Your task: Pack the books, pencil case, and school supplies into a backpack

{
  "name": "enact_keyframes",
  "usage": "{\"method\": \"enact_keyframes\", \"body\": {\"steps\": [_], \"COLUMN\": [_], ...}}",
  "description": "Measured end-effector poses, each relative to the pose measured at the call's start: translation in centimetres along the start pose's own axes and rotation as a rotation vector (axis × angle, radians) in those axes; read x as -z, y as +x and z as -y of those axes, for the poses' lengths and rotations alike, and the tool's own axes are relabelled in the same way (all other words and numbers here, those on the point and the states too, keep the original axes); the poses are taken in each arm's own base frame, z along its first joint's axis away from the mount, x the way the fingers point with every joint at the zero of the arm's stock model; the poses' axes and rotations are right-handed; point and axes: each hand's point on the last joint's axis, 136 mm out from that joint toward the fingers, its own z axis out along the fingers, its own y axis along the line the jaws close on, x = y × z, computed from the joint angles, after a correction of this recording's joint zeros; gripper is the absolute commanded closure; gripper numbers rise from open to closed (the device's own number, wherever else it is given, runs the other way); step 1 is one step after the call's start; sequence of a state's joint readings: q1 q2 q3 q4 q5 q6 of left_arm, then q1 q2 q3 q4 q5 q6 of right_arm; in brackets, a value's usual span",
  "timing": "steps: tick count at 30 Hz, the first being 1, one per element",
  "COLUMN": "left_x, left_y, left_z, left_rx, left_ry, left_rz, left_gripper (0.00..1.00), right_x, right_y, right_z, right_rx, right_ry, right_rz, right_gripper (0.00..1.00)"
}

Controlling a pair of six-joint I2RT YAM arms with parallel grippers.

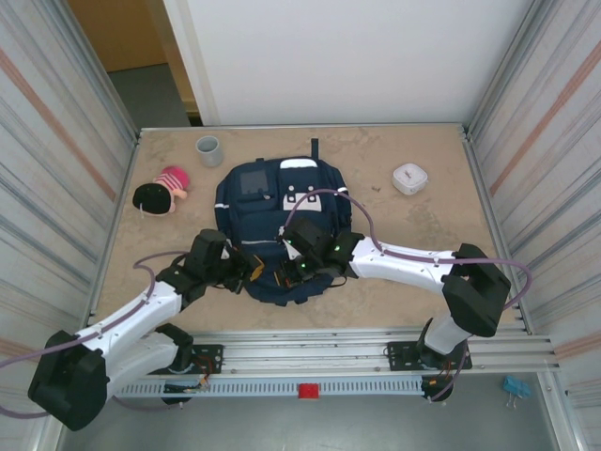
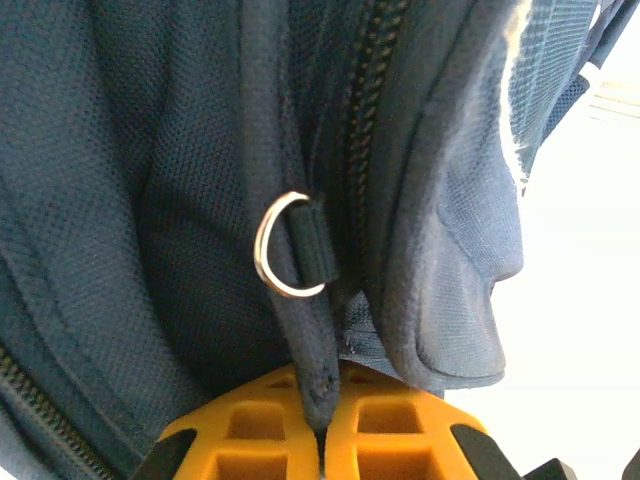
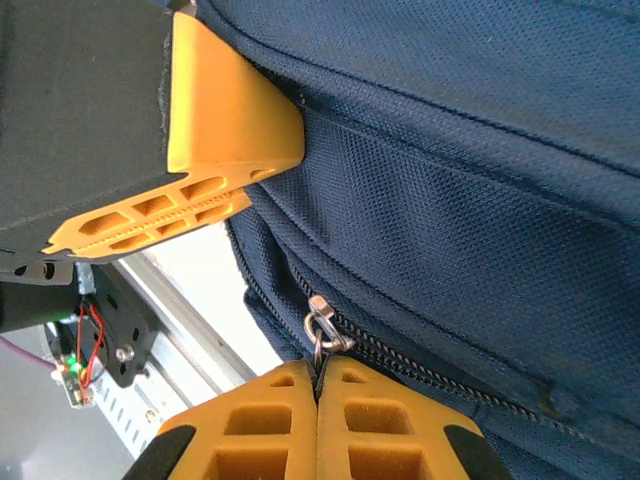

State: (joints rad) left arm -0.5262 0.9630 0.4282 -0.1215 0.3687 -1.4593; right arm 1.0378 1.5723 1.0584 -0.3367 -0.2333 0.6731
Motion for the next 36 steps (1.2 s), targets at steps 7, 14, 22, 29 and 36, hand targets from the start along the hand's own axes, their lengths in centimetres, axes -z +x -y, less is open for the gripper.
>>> {"method": "enact_keyframes", "body": {"steps": [7, 14, 22, 29, 36], "left_x": [0.0, 0.1, 0.2, 0.3, 2.2], "left_y": [0.0, -0.1, -0.1, -0.2, -1.9], "left_z": [0.1, 0.1, 0.9, 0.9, -0.2], "left_rx": [0.011, 0.016, 0.025, 0.018, -0.021], "left_ry": [0.002, 0.004, 0.035, 0.036, 0.008], "left_rz": [0.004, 0.007, 0.014, 0.022, 0.082], "left_gripper": [1.0, 1.0, 1.0, 1.0, 1.0], "right_x": [-0.4, -1.3, -1.7, -1.4, 1.9], "right_y": [-0.4, -0.5, -0.8, -1.1, -0.1], "right_z": [0.2, 0.3, 1.2, 2.3, 4.8], "right_rx": [-0.026, -0.053, -0.077, -0.084, -0.077], "right_ry": [0.003, -0.002, 0.055, 0.127, 0.177], "right_rz": [0.033, 0.04, 0.08, 0.122, 0.153], "right_gripper": [0.85, 0.68, 0.64, 1.0, 1.0]}}
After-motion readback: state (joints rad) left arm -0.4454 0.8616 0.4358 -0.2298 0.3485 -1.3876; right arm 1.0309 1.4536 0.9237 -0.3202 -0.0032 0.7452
